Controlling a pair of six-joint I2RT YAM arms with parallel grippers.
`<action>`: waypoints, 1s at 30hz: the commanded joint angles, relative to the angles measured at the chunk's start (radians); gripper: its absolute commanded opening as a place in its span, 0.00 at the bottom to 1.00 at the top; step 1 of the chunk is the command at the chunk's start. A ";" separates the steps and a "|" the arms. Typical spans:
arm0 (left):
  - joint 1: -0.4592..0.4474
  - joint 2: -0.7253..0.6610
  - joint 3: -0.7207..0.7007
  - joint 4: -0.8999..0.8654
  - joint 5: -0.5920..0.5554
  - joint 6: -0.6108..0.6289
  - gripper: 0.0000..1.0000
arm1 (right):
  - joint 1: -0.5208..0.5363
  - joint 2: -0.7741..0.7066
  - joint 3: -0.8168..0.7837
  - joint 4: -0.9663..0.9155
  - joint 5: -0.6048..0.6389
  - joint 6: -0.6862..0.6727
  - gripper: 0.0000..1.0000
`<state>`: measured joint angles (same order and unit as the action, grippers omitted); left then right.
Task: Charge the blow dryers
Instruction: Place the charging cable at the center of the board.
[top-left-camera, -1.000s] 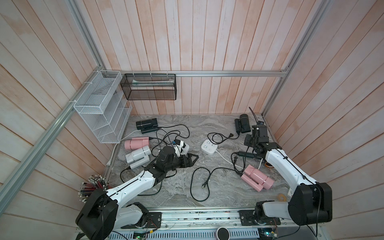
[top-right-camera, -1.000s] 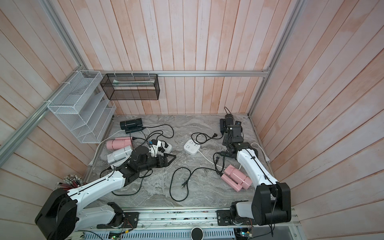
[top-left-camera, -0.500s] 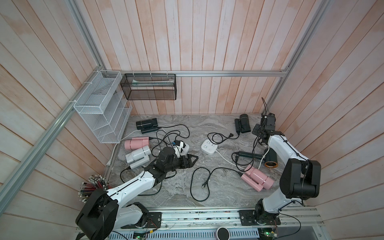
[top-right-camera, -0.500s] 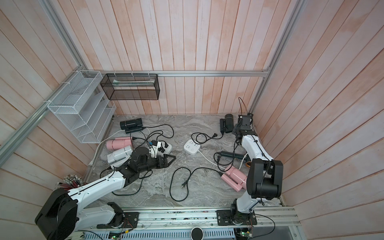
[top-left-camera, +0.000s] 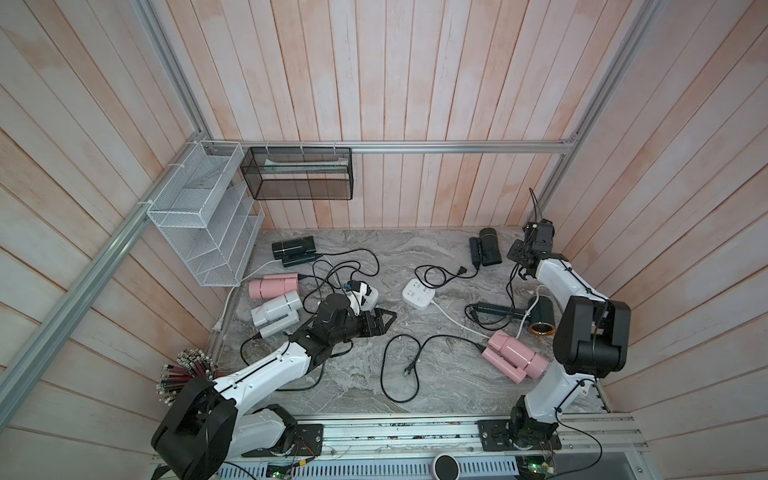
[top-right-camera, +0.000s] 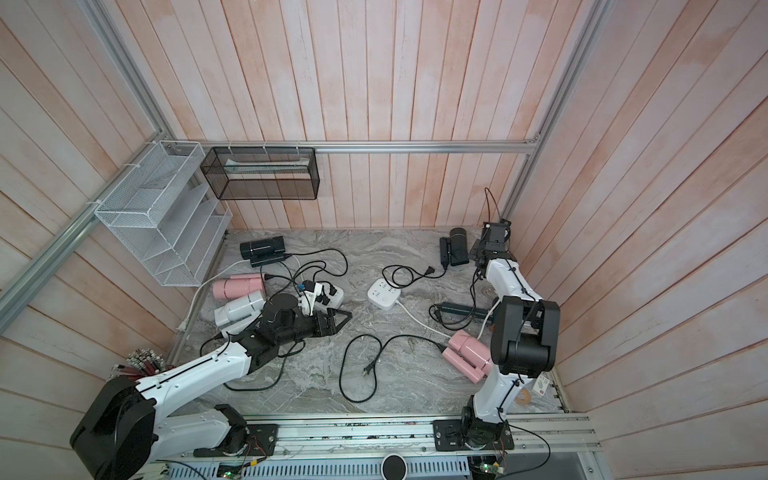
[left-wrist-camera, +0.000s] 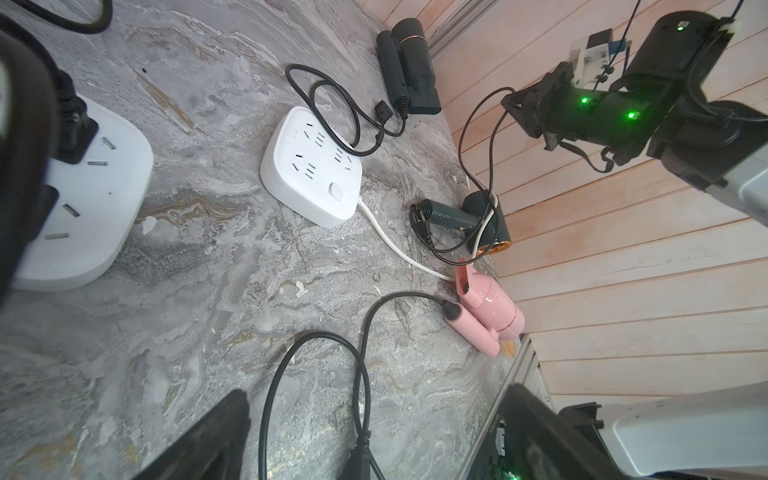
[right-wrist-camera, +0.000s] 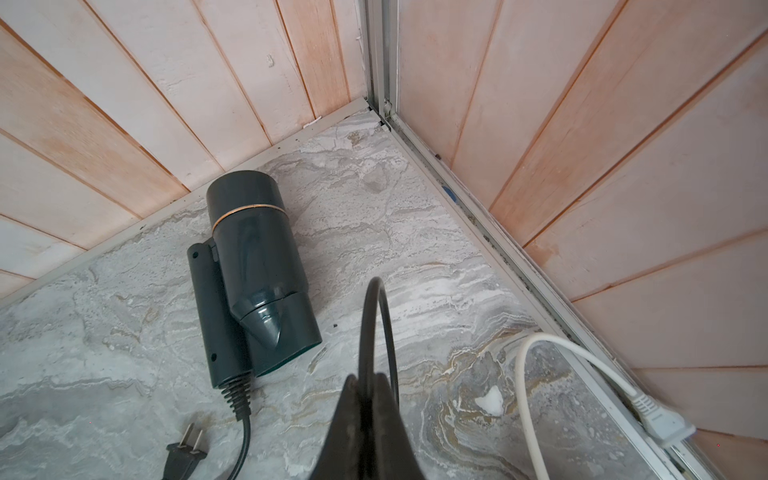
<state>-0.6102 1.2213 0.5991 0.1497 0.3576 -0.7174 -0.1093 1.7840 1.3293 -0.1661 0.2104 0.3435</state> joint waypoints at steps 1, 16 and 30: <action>-0.003 0.011 -0.001 0.018 0.000 0.024 0.97 | -0.003 -0.023 -0.051 0.035 -0.052 -0.004 0.18; -0.003 -0.012 0.006 0.008 0.006 0.059 0.99 | 0.028 -0.264 -0.242 0.053 -0.240 0.018 0.35; 0.007 -0.114 -0.037 0.044 0.004 0.082 1.00 | 0.212 -0.268 -0.427 0.269 -0.540 0.227 0.35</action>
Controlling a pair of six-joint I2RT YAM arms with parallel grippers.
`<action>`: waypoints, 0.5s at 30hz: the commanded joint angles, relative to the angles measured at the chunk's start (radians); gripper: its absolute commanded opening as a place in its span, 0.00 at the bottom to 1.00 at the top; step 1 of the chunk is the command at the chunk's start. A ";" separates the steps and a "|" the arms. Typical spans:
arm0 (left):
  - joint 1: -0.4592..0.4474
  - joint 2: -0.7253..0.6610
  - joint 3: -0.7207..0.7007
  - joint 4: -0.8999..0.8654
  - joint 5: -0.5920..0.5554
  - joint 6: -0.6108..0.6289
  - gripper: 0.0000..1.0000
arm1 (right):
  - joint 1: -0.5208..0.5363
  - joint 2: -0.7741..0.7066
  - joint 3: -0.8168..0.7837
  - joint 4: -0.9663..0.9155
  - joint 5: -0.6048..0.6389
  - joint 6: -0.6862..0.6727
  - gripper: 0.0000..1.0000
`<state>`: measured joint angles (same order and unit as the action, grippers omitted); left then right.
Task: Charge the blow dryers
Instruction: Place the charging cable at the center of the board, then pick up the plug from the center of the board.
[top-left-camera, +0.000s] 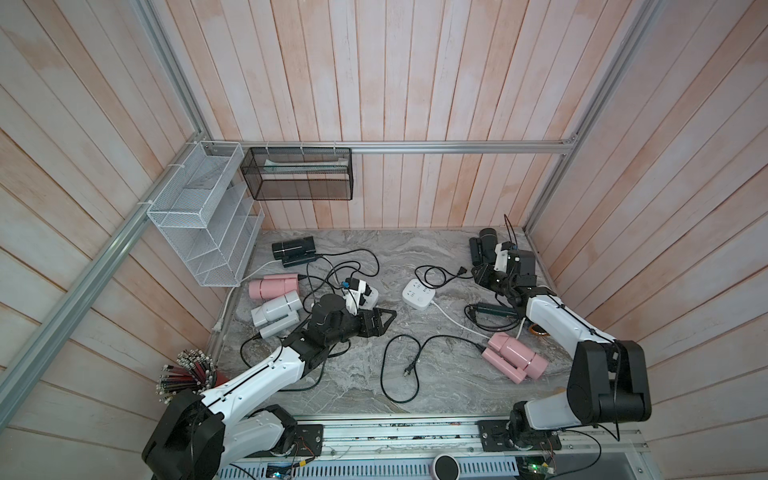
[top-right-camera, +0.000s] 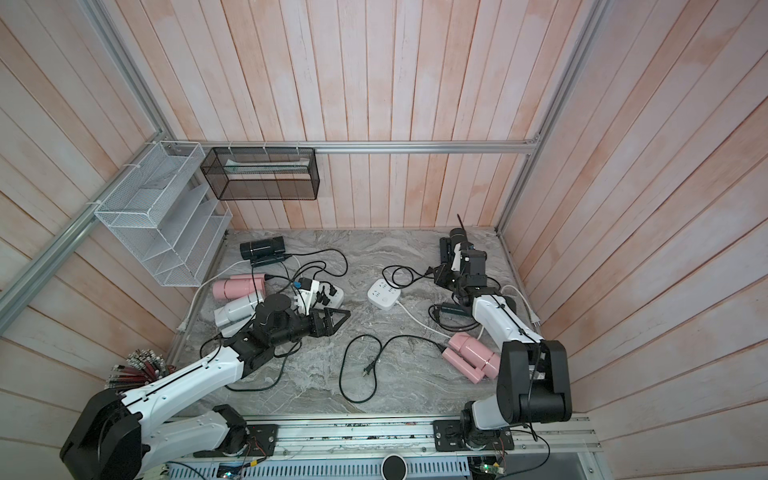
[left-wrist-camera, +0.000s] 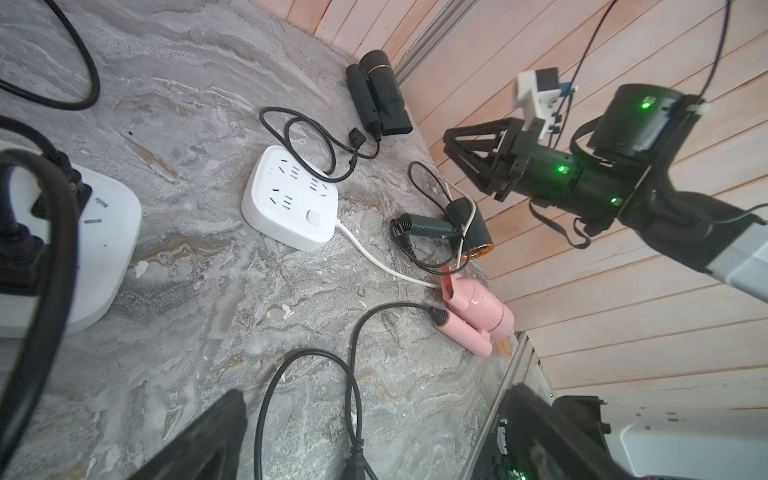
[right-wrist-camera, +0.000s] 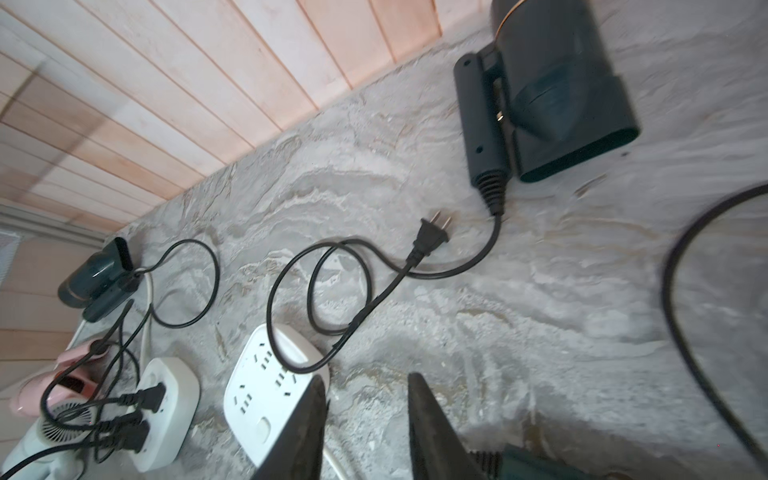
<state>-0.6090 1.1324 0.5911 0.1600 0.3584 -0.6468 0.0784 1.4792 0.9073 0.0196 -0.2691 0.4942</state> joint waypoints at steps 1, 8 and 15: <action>0.011 -0.031 -0.042 0.053 0.005 0.001 1.00 | 0.032 0.058 -0.007 0.101 -0.066 0.099 0.35; 0.045 -0.052 -0.085 0.094 0.042 -0.033 1.00 | 0.062 0.184 -0.005 0.194 -0.069 0.218 0.34; 0.045 -0.057 -0.083 0.072 0.025 -0.022 1.00 | 0.078 0.291 0.020 0.247 -0.080 0.257 0.35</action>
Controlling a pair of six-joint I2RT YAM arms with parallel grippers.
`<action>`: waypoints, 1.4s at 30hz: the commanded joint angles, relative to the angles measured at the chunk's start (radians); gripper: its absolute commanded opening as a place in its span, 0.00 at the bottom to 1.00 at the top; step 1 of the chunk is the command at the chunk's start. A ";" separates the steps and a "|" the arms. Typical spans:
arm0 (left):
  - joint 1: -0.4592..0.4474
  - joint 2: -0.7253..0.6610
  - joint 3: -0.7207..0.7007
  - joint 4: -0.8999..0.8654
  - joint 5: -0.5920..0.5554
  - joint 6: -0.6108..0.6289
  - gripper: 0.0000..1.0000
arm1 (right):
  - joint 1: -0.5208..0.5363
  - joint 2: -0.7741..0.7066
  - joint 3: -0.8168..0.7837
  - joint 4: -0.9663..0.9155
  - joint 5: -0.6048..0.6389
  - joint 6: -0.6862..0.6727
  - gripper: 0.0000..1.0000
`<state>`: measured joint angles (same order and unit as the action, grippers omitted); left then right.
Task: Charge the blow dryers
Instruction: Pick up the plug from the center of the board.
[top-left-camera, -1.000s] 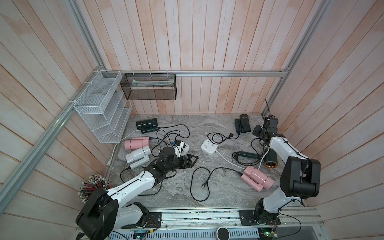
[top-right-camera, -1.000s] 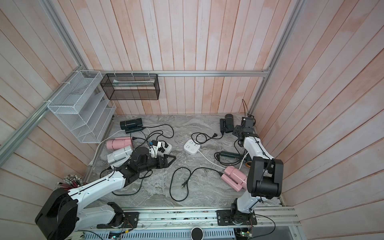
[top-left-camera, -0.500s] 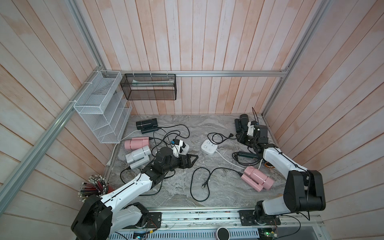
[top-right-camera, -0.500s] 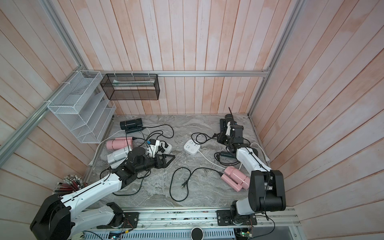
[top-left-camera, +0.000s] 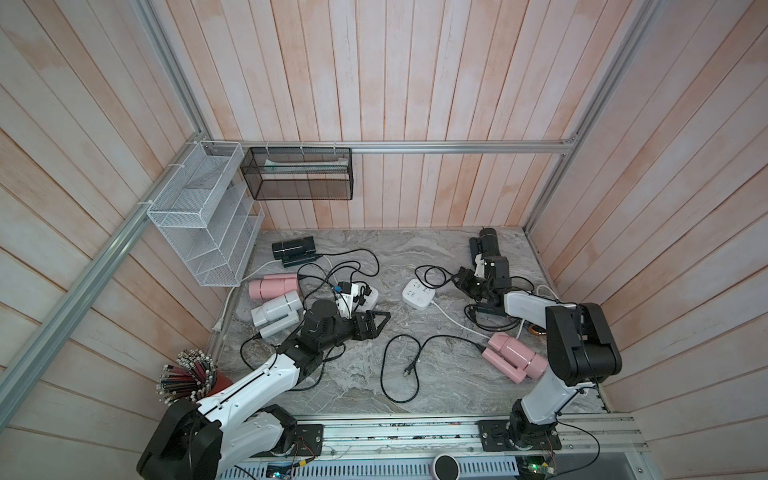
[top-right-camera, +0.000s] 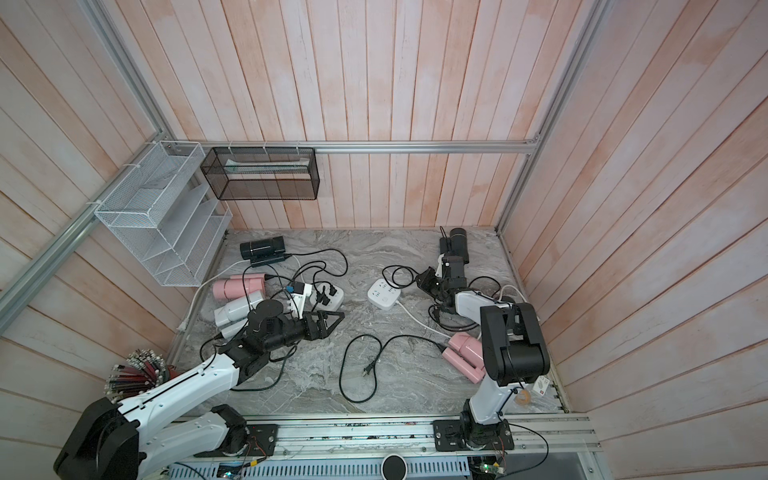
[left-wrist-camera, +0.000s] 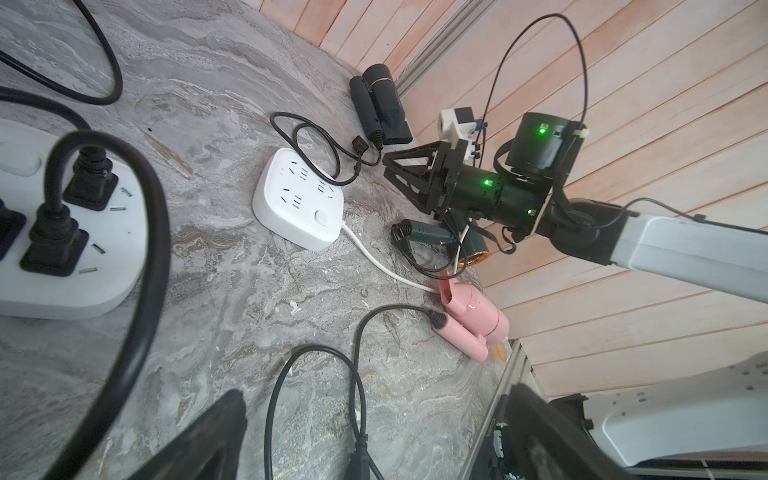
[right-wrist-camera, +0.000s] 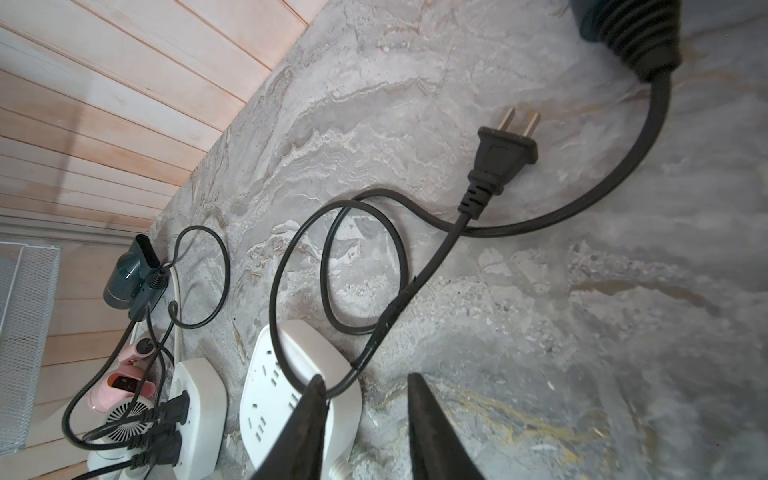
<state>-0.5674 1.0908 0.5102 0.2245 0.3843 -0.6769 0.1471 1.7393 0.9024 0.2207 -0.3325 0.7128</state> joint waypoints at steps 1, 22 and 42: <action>0.003 -0.015 -0.001 0.006 -0.002 0.007 1.00 | 0.011 0.043 0.025 0.054 -0.018 0.044 0.35; 0.003 0.020 -0.014 0.015 0.041 -0.044 1.00 | 0.019 0.219 0.119 0.100 -0.024 0.057 0.28; 0.029 0.029 0.099 -0.060 0.024 -0.030 1.00 | 0.049 -0.144 0.085 -0.199 0.011 -0.392 0.03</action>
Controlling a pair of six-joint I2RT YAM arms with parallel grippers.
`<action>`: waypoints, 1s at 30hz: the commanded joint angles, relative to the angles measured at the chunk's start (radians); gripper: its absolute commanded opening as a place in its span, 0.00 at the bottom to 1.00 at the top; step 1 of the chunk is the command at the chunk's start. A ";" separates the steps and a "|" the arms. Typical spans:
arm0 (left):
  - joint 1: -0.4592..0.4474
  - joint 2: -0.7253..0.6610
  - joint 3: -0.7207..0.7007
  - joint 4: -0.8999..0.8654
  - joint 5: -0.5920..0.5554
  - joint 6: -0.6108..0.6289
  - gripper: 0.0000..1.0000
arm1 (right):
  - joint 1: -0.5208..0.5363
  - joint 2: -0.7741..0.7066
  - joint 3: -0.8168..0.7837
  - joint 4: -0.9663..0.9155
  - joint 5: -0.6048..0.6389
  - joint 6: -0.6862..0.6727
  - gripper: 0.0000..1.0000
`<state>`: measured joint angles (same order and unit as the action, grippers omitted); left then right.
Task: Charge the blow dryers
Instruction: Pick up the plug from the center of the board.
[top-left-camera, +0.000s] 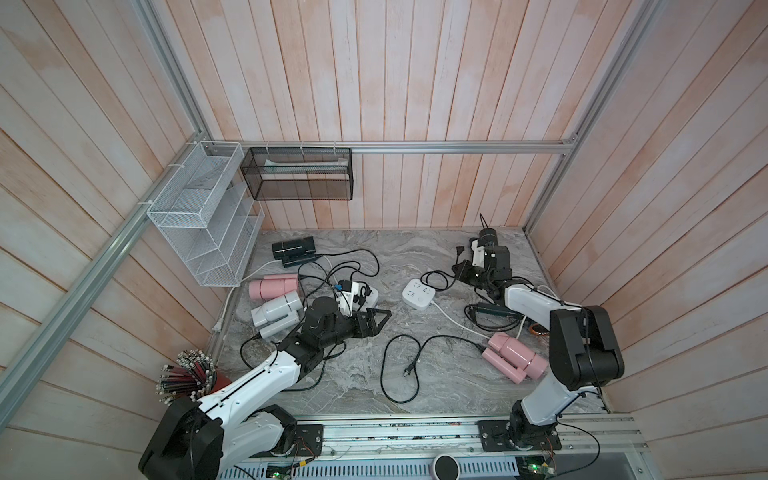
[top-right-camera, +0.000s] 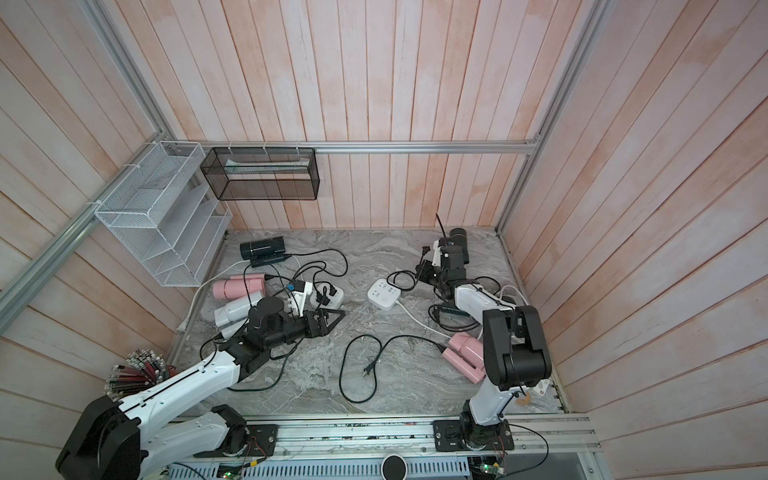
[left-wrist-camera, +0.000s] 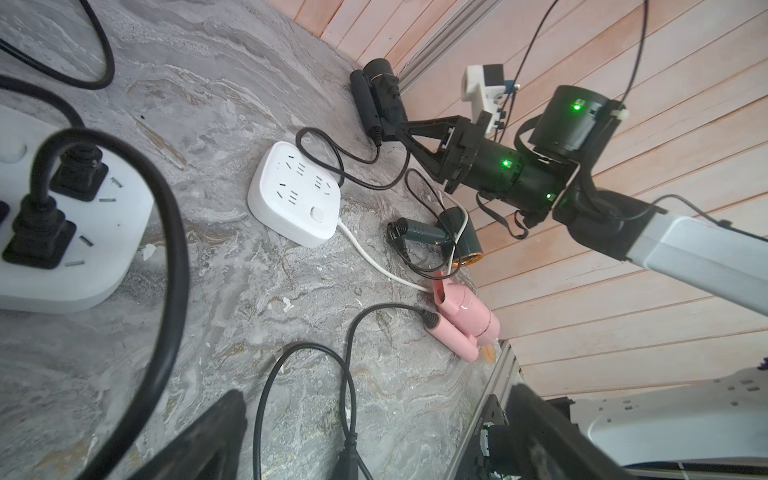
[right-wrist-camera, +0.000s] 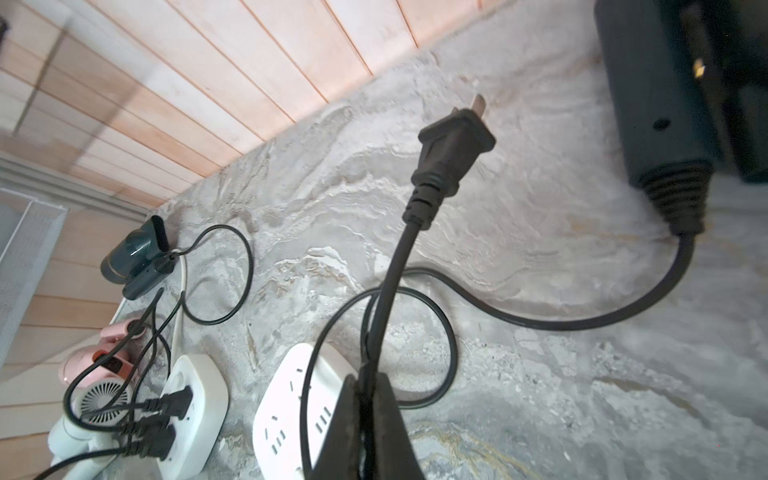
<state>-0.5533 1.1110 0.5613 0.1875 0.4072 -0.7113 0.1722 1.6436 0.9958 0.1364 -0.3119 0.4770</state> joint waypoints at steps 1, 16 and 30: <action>0.026 0.010 0.056 -0.012 0.017 0.006 1.00 | 0.033 -0.073 -0.012 -0.134 -0.036 -0.197 0.02; 0.110 0.134 0.240 -0.032 0.253 0.101 0.86 | 0.210 -0.206 0.044 -0.450 -0.415 -0.436 0.05; 0.086 0.236 0.333 -0.159 0.241 0.282 0.63 | 0.332 -0.174 0.140 -0.668 -0.457 -0.531 0.02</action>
<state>-0.4595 1.3674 0.8650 0.0990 0.6975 -0.5262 0.4938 1.4605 1.1233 -0.4618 -0.7773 -0.0330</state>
